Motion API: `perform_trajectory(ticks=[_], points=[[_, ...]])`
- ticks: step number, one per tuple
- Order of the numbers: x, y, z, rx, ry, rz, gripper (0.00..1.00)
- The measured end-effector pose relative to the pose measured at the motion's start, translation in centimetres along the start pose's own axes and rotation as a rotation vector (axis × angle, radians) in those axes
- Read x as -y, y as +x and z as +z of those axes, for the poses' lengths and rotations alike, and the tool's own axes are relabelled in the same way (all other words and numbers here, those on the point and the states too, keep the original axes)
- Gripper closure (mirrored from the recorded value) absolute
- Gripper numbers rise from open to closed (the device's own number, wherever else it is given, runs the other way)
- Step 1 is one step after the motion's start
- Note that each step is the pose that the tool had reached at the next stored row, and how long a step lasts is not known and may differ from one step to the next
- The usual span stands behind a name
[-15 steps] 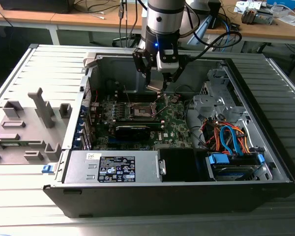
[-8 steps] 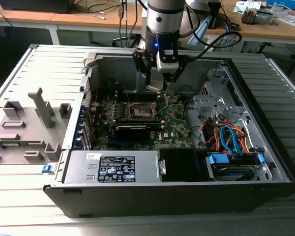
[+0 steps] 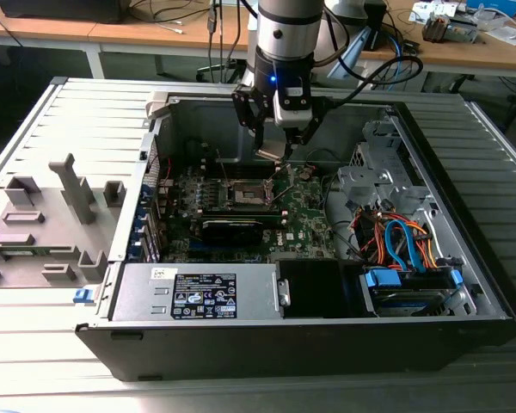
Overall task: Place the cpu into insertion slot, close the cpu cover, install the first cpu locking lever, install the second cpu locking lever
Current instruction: 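Place the cpu into insertion slot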
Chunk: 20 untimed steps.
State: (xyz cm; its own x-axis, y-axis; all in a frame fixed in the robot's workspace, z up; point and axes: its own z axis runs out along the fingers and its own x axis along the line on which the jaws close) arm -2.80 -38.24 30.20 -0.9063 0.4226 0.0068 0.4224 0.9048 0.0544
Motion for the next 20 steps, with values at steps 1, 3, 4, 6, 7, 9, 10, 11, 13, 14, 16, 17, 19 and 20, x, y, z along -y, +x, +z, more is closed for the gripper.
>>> perform_trajectory(ticks=[1,3,4,6,7,9,10,11,13,14,16,17,19,20], points=[[0.0,0.0,0.01,0.0001,0.0001,0.001,0.46],[0.0,0.0,0.03,0.0003,0.0004,0.003,0.46],[0.0,0.0,0.03,0.0004,0.0005,0.004,0.46],[0.0,0.0,0.05,0.0007,0.0009,0.006,0.46],[0.0,0.0,0.05,0.0008,0.0012,0.006,0.46],[0.0,0.0,0.07,0.0015,0.0023,0.008,0.46],[0.0,0.0,0.07,0.0017,0.0027,0.008,0.46],[0.01,0.0,0.08,0.0019,0.003,0.009,0.46],[0.01,0.0,0.08,0.0023,0.0036,0.01,0.46],[0.01,0.0,0.09,0.0024,0.004,0.011,0.46],[0.01,0.0,0.1,0.0028,0.0045,0.012,0.46],[0.0,0.0,0.1,0.0029,0.0049,0.013,0.46],[0.01,0.0,0.12,0.0033,0.0054,0.014,0.46],[0.01,0.0,0.13,0.0037,0.0059,0.016,0.46]])
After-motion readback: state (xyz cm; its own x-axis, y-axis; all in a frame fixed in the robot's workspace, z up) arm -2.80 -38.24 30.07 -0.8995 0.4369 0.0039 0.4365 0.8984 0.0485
